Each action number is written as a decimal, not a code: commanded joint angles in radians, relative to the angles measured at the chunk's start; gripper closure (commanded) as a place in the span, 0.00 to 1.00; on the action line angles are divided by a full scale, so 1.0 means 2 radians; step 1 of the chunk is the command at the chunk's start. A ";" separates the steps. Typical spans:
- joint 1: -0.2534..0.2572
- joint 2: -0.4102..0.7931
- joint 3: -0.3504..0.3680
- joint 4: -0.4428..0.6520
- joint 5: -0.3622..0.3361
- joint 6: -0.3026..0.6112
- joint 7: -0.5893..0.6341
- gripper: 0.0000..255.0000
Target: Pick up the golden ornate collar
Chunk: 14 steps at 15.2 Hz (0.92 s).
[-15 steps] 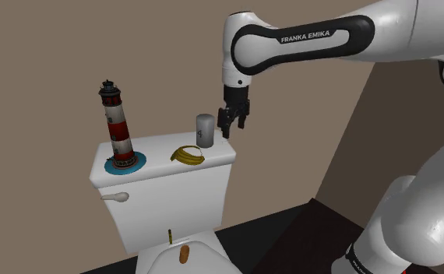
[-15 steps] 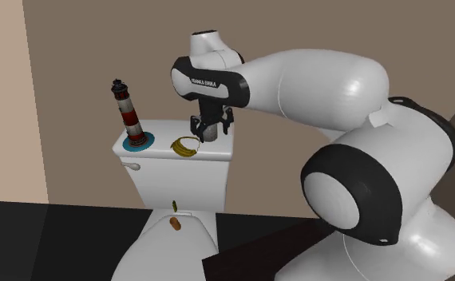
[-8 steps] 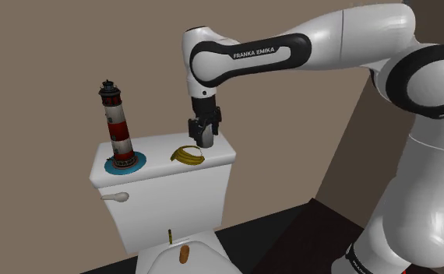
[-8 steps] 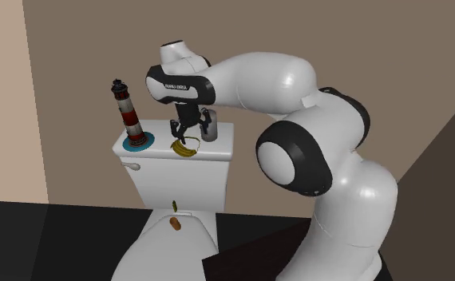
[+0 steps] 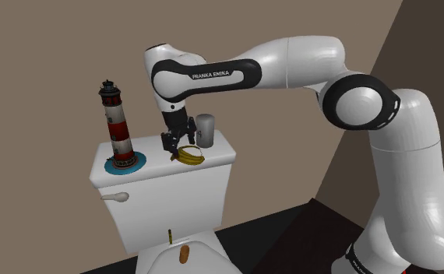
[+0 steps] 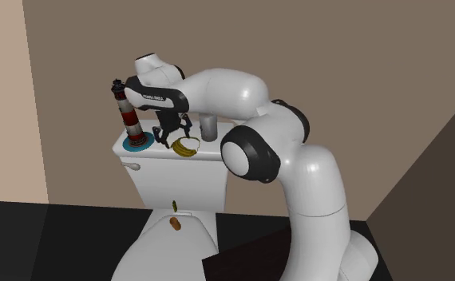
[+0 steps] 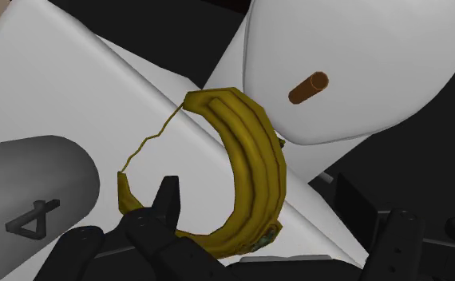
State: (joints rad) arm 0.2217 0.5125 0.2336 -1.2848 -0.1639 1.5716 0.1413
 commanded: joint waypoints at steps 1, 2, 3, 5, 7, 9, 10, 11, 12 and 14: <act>0.003 0.007 0.000 -0.001 -0.002 0.007 0.002 0.00; 0.002 0.008 0.000 -0.007 -0.002 0.013 0.003 0.00; 0.002 0.008 0.000 -0.013 -0.003 0.019 0.003 0.00; 0.001 0.010 0.000 -0.025 -0.003 0.032 0.004 0.00; 0.000 0.011 -0.001 -0.033 -0.003 0.042 0.005 0.00; 0.000 0.010 -0.001 -0.035 -0.003 0.043 0.005 1.00; 0.000 0.010 -0.001 -0.036 -0.003 0.043 0.005 1.00; 0.000 0.010 -0.001 -0.036 -0.003 0.043 0.005 1.00; 0.000 0.010 -0.001 -0.035 -0.003 0.043 0.005 1.00; 0.000 0.010 -0.001 -0.035 -0.003 0.043 0.005 1.00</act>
State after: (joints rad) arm 0.2222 0.5326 0.2323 -1.3553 -0.1705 1.6578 0.1515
